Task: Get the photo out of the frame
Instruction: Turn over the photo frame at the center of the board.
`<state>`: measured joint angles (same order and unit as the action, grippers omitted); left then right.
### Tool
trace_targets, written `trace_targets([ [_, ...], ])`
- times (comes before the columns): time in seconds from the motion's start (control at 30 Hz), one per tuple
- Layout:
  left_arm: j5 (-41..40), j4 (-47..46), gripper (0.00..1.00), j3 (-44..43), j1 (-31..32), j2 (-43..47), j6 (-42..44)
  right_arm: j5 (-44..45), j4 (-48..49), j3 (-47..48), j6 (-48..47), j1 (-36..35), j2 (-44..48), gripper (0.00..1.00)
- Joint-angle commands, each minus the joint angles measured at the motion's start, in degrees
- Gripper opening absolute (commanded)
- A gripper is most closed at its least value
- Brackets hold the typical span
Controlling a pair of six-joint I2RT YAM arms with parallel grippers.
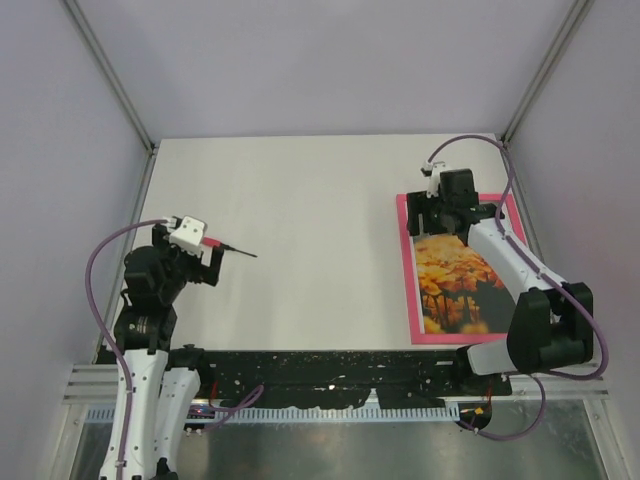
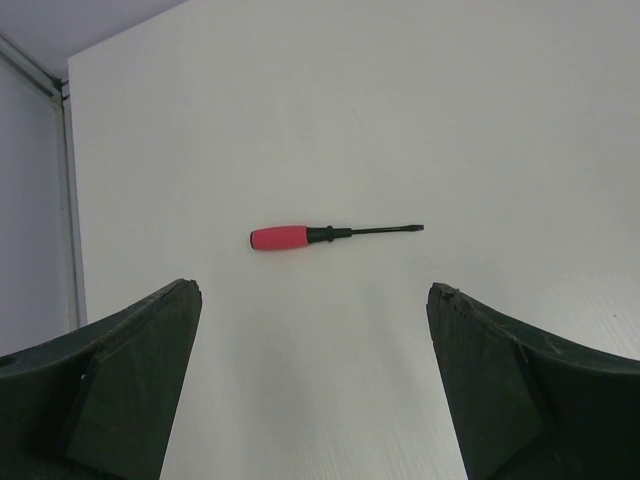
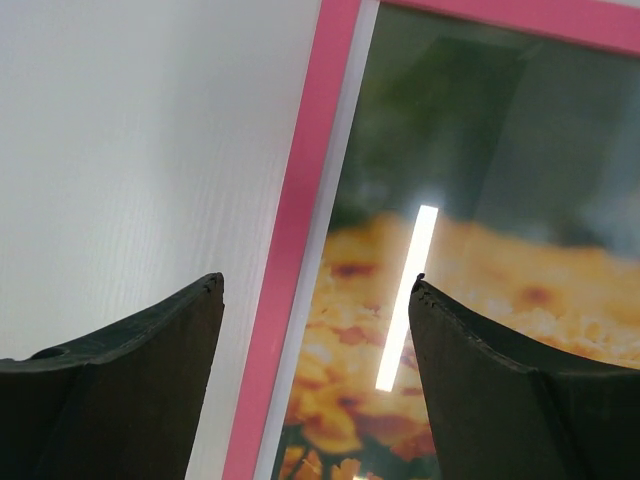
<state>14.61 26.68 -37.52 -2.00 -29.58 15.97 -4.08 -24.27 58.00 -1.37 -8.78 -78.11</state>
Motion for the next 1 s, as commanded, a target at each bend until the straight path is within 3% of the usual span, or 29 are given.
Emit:
trace_targets([
  [0.0, 3.57, -1.89, 1.0, -0.1, -0.2, 0.66, 0.91, 0.38, -2.18, 3.0, 2.34, -2.64, -3.45, 0.79],
  [0.2, 4.46, -2.51, 1.0, 1.04, -0.2, 1.9, 1.09, 2.66, -0.51, 0.54, 1.89, -3.09, -6.17, 0.73],
  [0.67, 6.12, -2.86, 1.0, 1.74, -0.46, 2.6, 1.0, 8.02, -1.39, 1.33, 4.27, -7.92, -13.65, 0.51],
  [0.97, 6.57, -3.21, 1.0, 2.54, -0.64, 3.48, 1.79, 8.39, -1.74, 1.59, 4.79, -8.71, -17.78, 0.47],
])
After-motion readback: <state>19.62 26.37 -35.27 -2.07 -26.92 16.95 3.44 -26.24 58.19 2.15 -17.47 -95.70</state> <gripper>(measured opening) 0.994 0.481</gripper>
